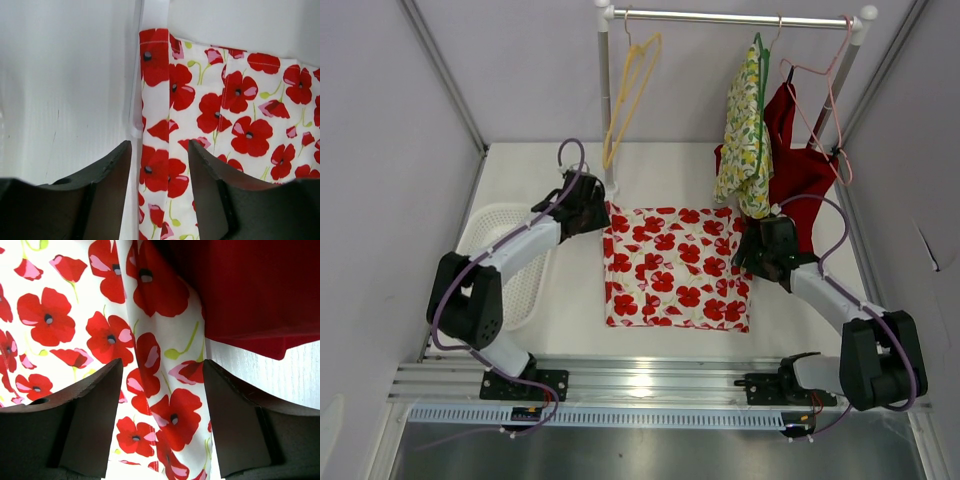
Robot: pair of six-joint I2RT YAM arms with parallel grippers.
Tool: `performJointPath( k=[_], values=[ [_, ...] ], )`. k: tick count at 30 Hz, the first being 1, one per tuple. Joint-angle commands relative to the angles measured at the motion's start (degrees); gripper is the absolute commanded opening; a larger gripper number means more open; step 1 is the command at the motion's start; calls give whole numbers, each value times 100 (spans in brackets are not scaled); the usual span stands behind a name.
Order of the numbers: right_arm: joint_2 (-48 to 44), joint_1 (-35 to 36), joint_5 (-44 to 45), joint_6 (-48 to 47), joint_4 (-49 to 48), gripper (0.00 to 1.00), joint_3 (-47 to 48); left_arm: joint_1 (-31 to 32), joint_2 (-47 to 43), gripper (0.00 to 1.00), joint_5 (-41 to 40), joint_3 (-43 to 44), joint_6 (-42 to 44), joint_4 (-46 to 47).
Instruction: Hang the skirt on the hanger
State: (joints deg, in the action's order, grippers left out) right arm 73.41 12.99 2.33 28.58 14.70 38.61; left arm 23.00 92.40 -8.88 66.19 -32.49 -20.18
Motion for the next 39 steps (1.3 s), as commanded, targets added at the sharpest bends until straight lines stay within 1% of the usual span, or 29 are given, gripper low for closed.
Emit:
performJointPath(
  k=[1,2,5,6,10,13,14,15,17,18,19,20,22,23,28,33,37,39],
  values=[
    [-265,1,101,-45,86,70,-11,239,-345,52,-78,-396,32,-188],
    [-300,1,93,-45,121,70,-20,300,-424,52,-96,-606,24,-161],
    [-362,-7,66,-28,121,70,-73,608,-469,52,-113,-756,85,-91],
    [-371,-7,57,-28,121,70,-82,757,-425,53,-209,-757,120,-100],
    [-362,-7,49,-10,103,70,-152,960,-118,52,-438,-626,164,-284],
    [-406,1,57,-1,86,70,-196,1066,102,49,-693,-546,182,-433],
    [-406,1,49,-1,86,70,-196,1066,146,47,-711,-529,182,-451],
    [-415,-7,48,-1,86,70,-187,1074,190,41,-729,-511,190,-460],
    [-415,1,48,-19,86,70,-187,1075,331,34,-825,-476,217,-512],
    [-415,-7,40,-28,86,70,-187,1075,366,28,-869,-458,234,-565],
    [-406,1,40,-19,86,70,-187,1075,427,24,-956,-441,252,-583],
    [-415,1,40,-28,86,70,-187,1066,428,16,-992,-449,261,-592],
    [-424,-16,40,-28,95,70,-196,1040,402,7,-1054,-476,261,-609],
    [-415,-7,48,-36,86,70,-196,1022,367,0,-1115,-467,252,-644],
    [-415,-16,40,-54,60,70,-257,706,200,0,-1116,-625,120,-724],
    [-389,-16,31,-45,-20,70,-345,302,-37,0,-686,-1108,-20,-469],
    [-327,-16,5,-28,-90,71,-416,187,-73,0,-492,-1214,-91,-390],
    [-318,-16,-30,-28,-160,71,-468,117,-99,0,-273,-1310,-108,-232]
  ],
)
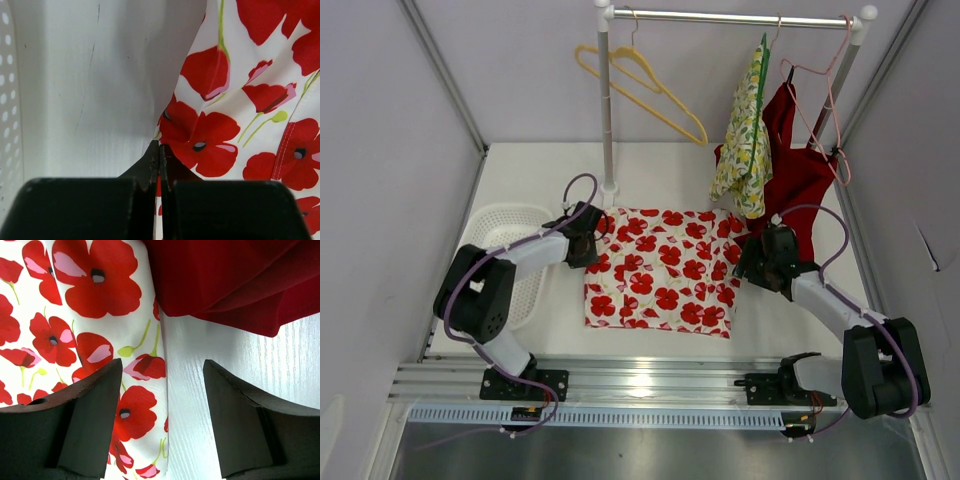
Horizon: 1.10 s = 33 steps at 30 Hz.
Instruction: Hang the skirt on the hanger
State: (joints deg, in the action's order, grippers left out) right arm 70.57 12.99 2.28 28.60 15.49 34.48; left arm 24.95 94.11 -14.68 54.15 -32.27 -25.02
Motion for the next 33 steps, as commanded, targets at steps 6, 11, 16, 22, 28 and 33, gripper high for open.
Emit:
performJointPath(
  k=[6,11,16,22,28,33],
  values=[
    [238,-7,-149,-21,-414,63,-161,-113,-235,0,457,-28,-69,269],
    [493,1,-114,-21,-371,47,-38,-122,-182,0,527,-63,-60,366],
    [634,1,-167,40,-502,39,15,-122,-147,0,606,-45,-16,401],
    [915,10,0,84,-617,22,173,-139,-112,0,641,-36,37,401],
    [1012,-95,229,-56,-441,0,322,-227,-120,0,642,-45,107,375],
    [985,-306,430,-127,-301,0,367,-324,-164,0,642,-89,151,366]
  ],
)
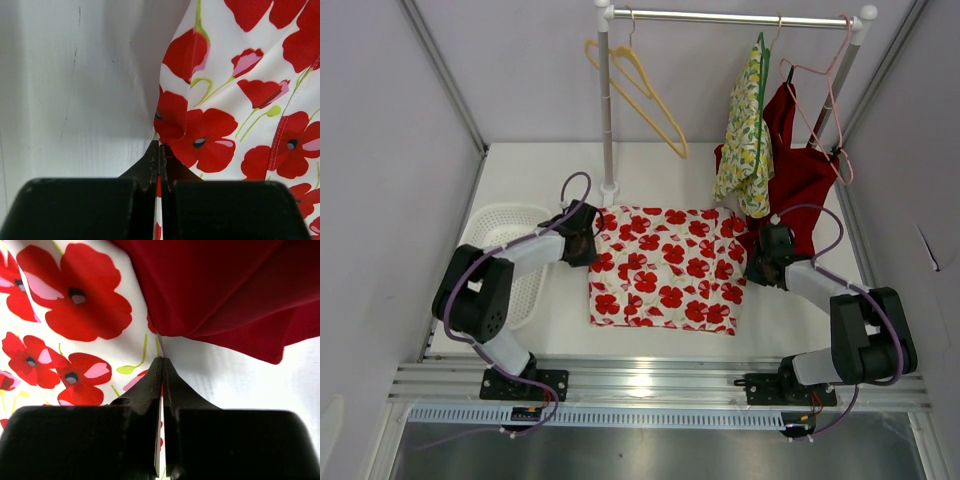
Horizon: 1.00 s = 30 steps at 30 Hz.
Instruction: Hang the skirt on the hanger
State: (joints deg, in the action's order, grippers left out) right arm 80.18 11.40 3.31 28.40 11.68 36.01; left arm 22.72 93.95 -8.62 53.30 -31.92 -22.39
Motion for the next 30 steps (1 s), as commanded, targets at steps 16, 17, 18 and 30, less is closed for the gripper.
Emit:
performJointPath(
  k=[16,17,18,30],
  values=[
    [-451,-68,-50,-37,150,12,222,-101,-1194,46,519,444,318,-151],
    [-477,-59,-59,-37,168,18,222,-92,-1317,50,485,566,336,-273],
    [-538,-67,-85,-37,220,21,222,-84,-1553,51,467,716,379,-335],
    [-1329,-24,-270,-81,704,68,336,750,-1926,61,-1086,3808,572,-819]
  ],
)
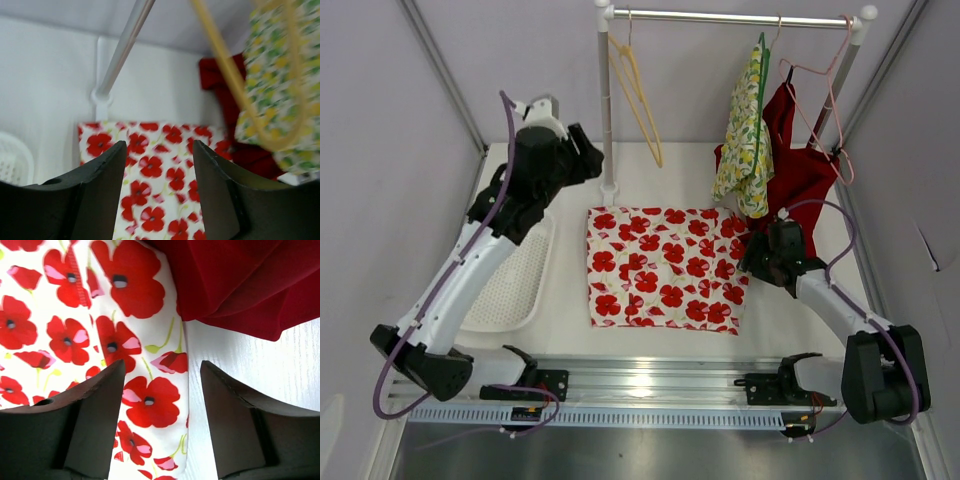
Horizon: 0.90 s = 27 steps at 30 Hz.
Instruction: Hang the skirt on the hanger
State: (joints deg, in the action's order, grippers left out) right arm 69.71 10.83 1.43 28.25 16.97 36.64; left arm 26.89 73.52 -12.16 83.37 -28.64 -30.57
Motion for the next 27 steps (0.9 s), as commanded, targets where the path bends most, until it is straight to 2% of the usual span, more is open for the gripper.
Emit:
performJointPath(
  k=[1,9,14,17,19,21,27],
  values=[
    [-335,33,-82,-57,227,68,273,404,241,63,-839,1412,306,-11],
    [-669,42,-257,-109,386,70,300,887,1840,74,-1340,3499,1000,367],
    [-687,33,-293,-135,386,70,317,1002,2755,74,-1456,4615,1335,569],
    [-713,33,-328,-136,351,70,308,1055,3124,75,-1648,4775,1563,823],
    [-696,42,-328,-136,333,70,317,1072,3422,75,-1762,5108,1581,755],
    [-678,42,-354,-153,333,70,317,1081,3634,74,-2201,5424,1643,545],
    [-670,33,-407,-171,272,70,265,1081,3924,71,-2493,5356,1950,763]
  ],
)
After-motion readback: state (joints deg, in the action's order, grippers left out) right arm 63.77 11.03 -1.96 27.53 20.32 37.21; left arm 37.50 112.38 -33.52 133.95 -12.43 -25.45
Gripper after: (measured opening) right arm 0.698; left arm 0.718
